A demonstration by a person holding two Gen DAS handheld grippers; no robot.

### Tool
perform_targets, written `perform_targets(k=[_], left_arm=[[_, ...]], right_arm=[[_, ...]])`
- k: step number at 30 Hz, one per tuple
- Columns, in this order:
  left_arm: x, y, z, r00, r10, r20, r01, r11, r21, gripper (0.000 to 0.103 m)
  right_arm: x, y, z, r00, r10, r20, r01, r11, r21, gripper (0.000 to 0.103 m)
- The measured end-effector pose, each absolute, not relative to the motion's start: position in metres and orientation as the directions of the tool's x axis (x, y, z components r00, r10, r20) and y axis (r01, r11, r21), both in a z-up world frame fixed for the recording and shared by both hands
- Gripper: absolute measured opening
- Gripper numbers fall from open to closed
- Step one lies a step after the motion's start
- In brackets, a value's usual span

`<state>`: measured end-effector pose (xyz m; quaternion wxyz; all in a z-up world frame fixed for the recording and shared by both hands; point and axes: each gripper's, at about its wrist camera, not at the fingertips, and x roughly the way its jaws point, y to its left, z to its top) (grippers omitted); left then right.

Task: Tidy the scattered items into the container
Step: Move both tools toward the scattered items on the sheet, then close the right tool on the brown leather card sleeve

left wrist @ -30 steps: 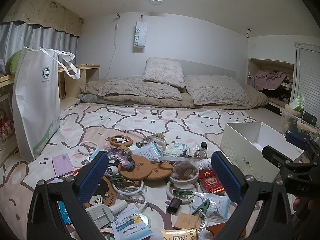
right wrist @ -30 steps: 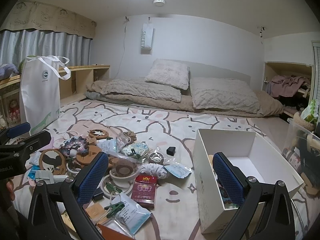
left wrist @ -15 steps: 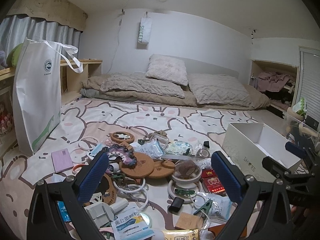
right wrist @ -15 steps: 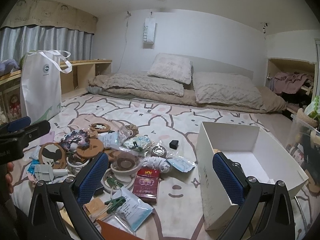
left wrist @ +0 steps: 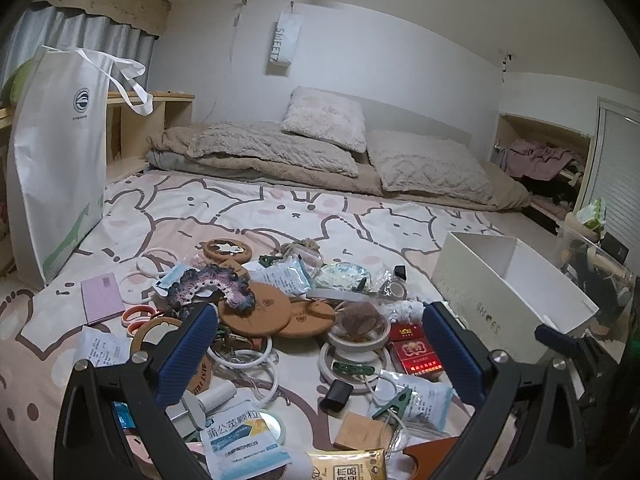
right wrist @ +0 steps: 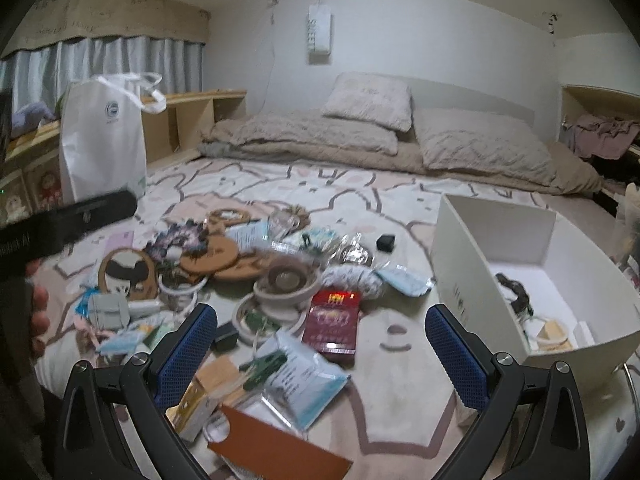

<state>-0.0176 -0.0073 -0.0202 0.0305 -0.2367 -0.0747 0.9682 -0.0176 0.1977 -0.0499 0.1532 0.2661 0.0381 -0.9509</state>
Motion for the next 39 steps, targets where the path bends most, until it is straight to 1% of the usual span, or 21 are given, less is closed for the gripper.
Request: perform_targets(k=[4, 10, 20, 27, 30, 33, 36, 39], left_arm=[[-0.020, -0.008, -0.026, -0.870, 0.112, -0.480, -0.027, -0.983, -0.180, 0.103], [-0.018, -0.001, -0.040, -0.845, 0.109, -0.523, -0.033, -0.988, -0.153, 0.103], [-0.012, 0.007, -0.069, -0.782, 0.132, -0.610, -0.042, -0.986, -0.159, 0.103], [-0.006, 0.019, -0.085, -0.744, 0.103, -0.660, -0.042, -0.993, -0.107, 0.103], [-0.006, 0.022, -0.093, -0.712, 0.061, -0.700, -0.016, -0.997, -0.070, 0.103], [-0.004, 0.023, -0.107, -0.671, 0.053, -0.740, -0.021, -0.998, -0.053, 0.103], [-0.001, 0.026, -0.113, -0.650, 0.050, -0.758, -0.028, -0.999, -0.042, 0.103], [0.000, 0.028, -0.115, -0.645, 0.059, -0.762, -0.040, -0.998, -0.043, 0.103]], right_arm=[[-0.014, 0.195, -0.061, -0.783, -0.287, -0.551, 0.329, -0.944, 0.025, 0.103], [-0.005, 0.190, -0.080, -0.749, -0.284, -0.599, 0.351, -0.936, 0.005, 0.103], [0.000, 0.188, -0.110, -0.693, -0.266, -0.670, 0.368, -0.930, -0.012, 0.103], [0.003, 0.183, -0.117, -0.677, -0.263, -0.687, 0.365, -0.931, -0.004, 0.103], [0.004, 0.184, -0.121, -0.662, -0.267, -0.700, 0.351, -0.936, 0.026, 0.103], [0.004, 0.184, -0.129, -0.648, -0.238, -0.723, 0.328, -0.945, 0.018, 0.103], [0.001, 0.188, -0.137, -0.625, -0.224, -0.747, 0.293, -0.955, 0.042, 0.103], [-0.005, 0.195, -0.145, -0.588, -0.251, -0.769, 0.260, -0.959, 0.114, 0.103]])
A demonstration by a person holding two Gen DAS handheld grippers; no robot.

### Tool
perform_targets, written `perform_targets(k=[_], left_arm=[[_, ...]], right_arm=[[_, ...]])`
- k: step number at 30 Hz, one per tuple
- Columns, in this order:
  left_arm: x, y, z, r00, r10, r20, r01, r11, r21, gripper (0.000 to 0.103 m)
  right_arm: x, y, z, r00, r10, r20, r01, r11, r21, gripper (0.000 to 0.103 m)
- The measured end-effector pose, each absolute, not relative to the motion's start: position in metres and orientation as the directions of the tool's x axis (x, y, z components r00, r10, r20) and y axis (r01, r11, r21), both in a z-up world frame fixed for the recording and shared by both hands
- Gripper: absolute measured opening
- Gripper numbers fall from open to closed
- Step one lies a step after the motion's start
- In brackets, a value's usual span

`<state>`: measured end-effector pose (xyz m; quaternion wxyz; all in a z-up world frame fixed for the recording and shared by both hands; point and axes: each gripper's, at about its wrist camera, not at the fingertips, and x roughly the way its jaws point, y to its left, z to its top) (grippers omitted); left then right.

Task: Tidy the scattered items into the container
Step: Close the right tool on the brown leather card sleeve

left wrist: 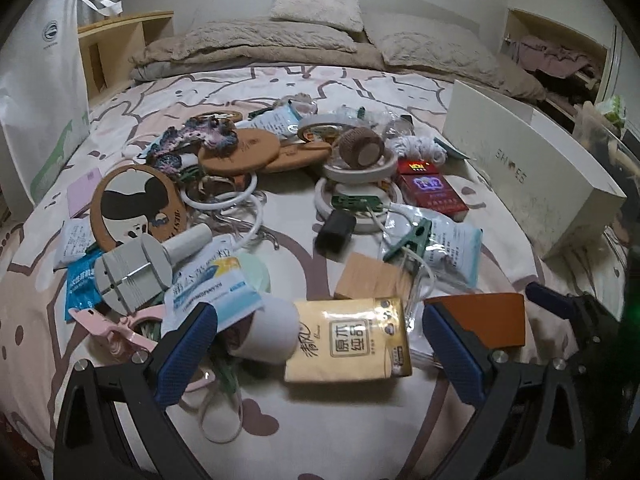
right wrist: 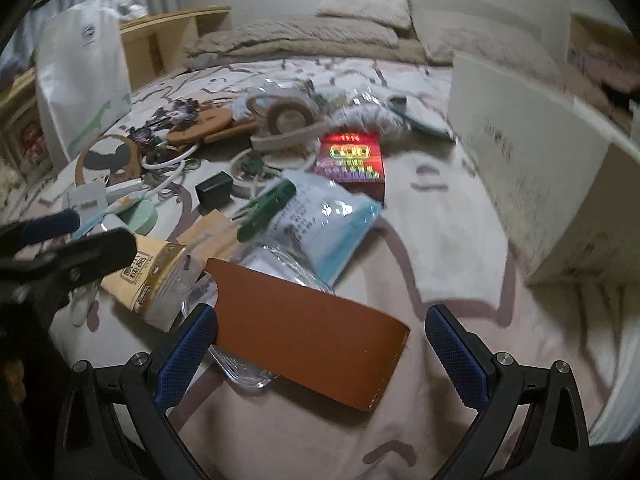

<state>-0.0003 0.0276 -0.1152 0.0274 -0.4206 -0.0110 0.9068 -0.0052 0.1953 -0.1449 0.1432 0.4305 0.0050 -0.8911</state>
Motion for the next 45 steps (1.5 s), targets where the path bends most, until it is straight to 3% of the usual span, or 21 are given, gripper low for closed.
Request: perform_targets(k=[4, 18, 36, 39, 42, 44, 45], left_arm=[[0.000, 0.030, -0.117, -0.633, 0.055, -0.772, -0.046, -0.998, -0.034, 0.103], [-0.001, 0.033, -0.127, -0.603, 0.022, -0.797, -0.035, -0.999, -0.001, 0.103], [0.001, 0.017, -0.136, -0.561, 0.067, -0.825, 0.020, -0.995, -0.095, 0.103], [-0.002, 0.016, -0.140, -0.551, 0.048, -0.833, 0.035, -0.996, -0.080, 0.103], [-0.003, 0.016, -0.140, -0.551, 0.052, -0.833, 0.035, -0.996, -0.085, 0.103], [-0.004, 0.018, -0.142, -0.547, 0.045, -0.836, 0.032, -0.997, -0.074, 0.103], [-0.004, 0.019, -0.142, -0.547, 0.040, -0.836, 0.031, -0.997, -0.068, 0.103]], right_arm=[[-0.009, 0.202, -0.152, -0.569, -0.286, -0.771, 0.225, -0.956, 0.189, 0.103], [-0.011, 0.188, -0.154, -0.585, -0.279, -0.762, 0.245, -0.956, 0.162, 0.103], [-0.016, 0.184, -0.155, -0.548, -0.320, -0.773, 0.310, -0.936, 0.168, 0.103], [-0.010, 0.187, -0.151, -0.559, -0.325, -0.763, 0.321, -0.933, 0.162, 0.094], [-0.005, 0.190, -0.144, -0.600, -0.306, -0.740, 0.313, -0.940, 0.135, 0.075], [-0.006, 0.196, -0.140, -0.611, -0.308, -0.729, 0.304, -0.942, 0.143, 0.053], [-0.007, 0.199, -0.138, -0.610, -0.318, -0.726, 0.299, -0.941, 0.161, 0.050]])
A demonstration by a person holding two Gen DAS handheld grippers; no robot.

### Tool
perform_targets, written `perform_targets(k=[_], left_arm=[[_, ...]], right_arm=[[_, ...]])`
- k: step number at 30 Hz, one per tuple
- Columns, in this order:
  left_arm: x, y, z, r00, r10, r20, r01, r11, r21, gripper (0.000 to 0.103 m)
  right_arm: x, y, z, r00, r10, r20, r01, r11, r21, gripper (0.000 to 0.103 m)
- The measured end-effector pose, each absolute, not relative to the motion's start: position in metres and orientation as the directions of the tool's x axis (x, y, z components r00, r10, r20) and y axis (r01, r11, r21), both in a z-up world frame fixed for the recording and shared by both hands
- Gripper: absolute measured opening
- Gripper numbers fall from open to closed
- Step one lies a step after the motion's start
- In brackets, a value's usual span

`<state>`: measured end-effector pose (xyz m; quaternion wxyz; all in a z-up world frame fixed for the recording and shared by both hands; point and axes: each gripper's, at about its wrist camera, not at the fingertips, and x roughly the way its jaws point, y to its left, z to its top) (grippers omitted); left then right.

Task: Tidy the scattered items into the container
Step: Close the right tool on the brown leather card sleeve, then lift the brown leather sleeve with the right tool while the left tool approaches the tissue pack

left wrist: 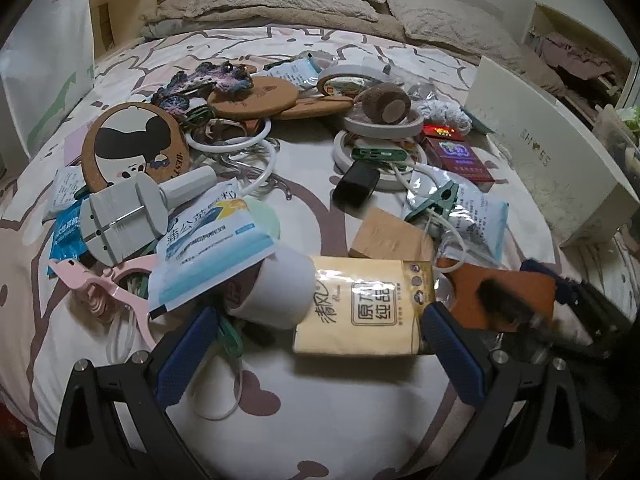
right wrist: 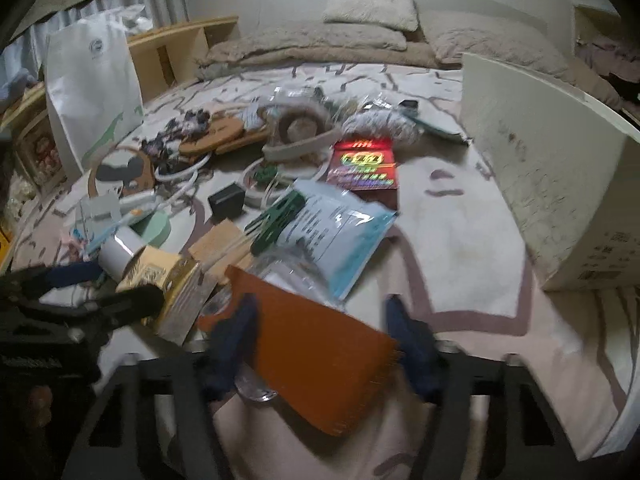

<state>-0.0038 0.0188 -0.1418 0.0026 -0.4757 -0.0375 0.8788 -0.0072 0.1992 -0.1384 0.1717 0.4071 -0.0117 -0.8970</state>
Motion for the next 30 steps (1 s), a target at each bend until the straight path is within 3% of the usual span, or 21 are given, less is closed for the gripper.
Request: perform_targets(k=[8, 19, 24, 30], left_arm=[[-0.004, 0.024, -0.142, -0.555, 0.027, -0.831, 0.017, -0.999, -0.044, 0.103], [-0.005, 0.033, -0.143, -0.560, 0.017, -0.828, -0.010, -1.000, -0.014, 0.103], [-0.005, 0.037, -0.144, -0.561, 0.010, -0.828, -0.024, -1.000, 0.004, 0.103], [-0.007, 0.042, -0.147, -0.563, -0.011, -0.826, -0.038, -0.999, 0.039, 0.103]], right_arm=[[-0.004, 0.204, -0.129, -0.612, -0.365, -0.702, 0.332, -0.924, 0.191, 0.033], [-0.007, 0.218, -0.107, -0.625, -0.450, -0.637, 0.371, -0.890, 0.265, 0.021], [-0.011, 0.229, -0.087, -0.694, -0.393, -0.603, 0.361, -0.915, 0.182, 0.020], [-0.028, 0.248, -0.089, -0.687, -0.372, -0.625, 0.302, -0.927, 0.221, 0.020]])
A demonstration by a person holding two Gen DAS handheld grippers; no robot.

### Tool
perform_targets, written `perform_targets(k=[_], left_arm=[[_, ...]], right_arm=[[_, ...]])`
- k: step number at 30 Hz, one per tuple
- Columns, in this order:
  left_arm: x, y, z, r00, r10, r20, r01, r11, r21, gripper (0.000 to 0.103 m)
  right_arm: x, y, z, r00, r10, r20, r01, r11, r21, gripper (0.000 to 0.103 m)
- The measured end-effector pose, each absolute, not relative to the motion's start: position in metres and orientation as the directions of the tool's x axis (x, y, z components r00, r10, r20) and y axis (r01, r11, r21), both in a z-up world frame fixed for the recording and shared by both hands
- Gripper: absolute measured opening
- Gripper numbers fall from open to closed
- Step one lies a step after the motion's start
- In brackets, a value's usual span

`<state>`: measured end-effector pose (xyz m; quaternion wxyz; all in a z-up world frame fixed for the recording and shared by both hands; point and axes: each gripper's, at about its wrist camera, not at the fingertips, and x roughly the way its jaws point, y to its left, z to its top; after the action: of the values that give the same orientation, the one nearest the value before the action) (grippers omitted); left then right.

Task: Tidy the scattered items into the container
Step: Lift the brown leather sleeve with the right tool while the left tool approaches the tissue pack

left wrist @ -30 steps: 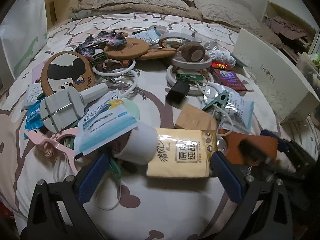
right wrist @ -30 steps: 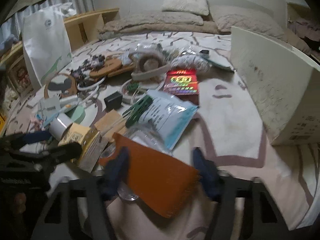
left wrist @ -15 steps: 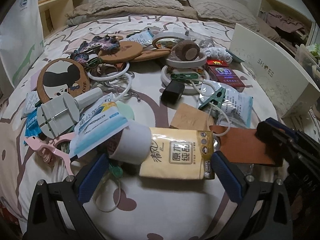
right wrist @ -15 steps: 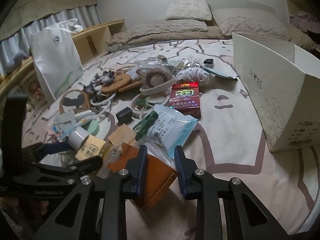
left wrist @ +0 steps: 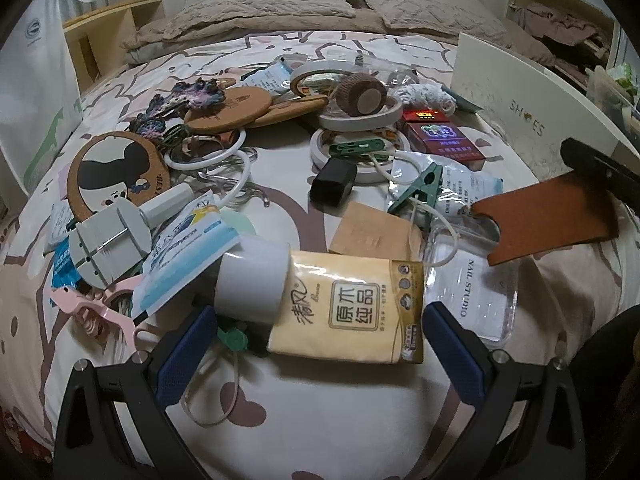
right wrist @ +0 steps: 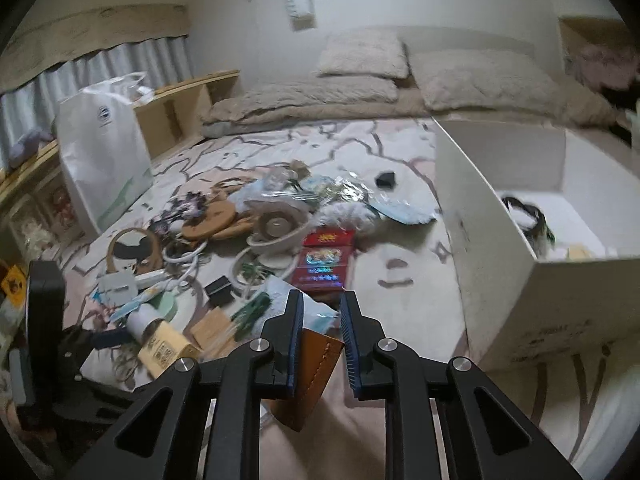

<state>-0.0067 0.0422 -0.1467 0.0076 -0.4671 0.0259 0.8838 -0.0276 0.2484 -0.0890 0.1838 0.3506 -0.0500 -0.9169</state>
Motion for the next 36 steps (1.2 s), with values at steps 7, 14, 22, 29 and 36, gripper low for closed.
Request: perform_targets(k=[7, 14, 22, 29, 36], left_arm=[[-0.008, 0.044, -0.148, -0.566, -0.026, -0.824, -0.041, -0.997, 0.060, 0.103], [-0.009, 0.047, -0.150, -0.568, -0.042, -0.822, -0.046, -0.996, 0.083, 0.103], [-0.010, 0.049, -0.152, -0.570, -0.056, -0.820, -0.051, -0.993, 0.103, 0.103], [-0.011, 0.049, -0.153, -0.569, -0.058, -0.820, -0.051, -0.993, 0.106, 0.103], [-0.011, 0.049, -0.153, -0.568, -0.039, -0.822, -0.054, -0.995, 0.084, 0.103]], right_arm=[[-0.031, 0.243, -0.106, -0.651, -0.323, -0.687, 0.277, -0.944, 0.182, 0.079], [-0.022, 0.233, -0.100, -0.638, -0.364, -0.679, 0.350, -0.922, 0.166, 0.103], [-0.029, 0.223, -0.085, -0.542, -0.422, -0.727, 0.518, -0.849, 0.106, 0.103], [-0.018, 0.198, -0.100, -0.538, -0.228, -0.811, 0.655, -0.718, -0.233, 0.103], [-0.019, 0.184, -0.128, -0.455, -0.165, -0.875, 0.751, -0.598, -0.278, 0.103]])
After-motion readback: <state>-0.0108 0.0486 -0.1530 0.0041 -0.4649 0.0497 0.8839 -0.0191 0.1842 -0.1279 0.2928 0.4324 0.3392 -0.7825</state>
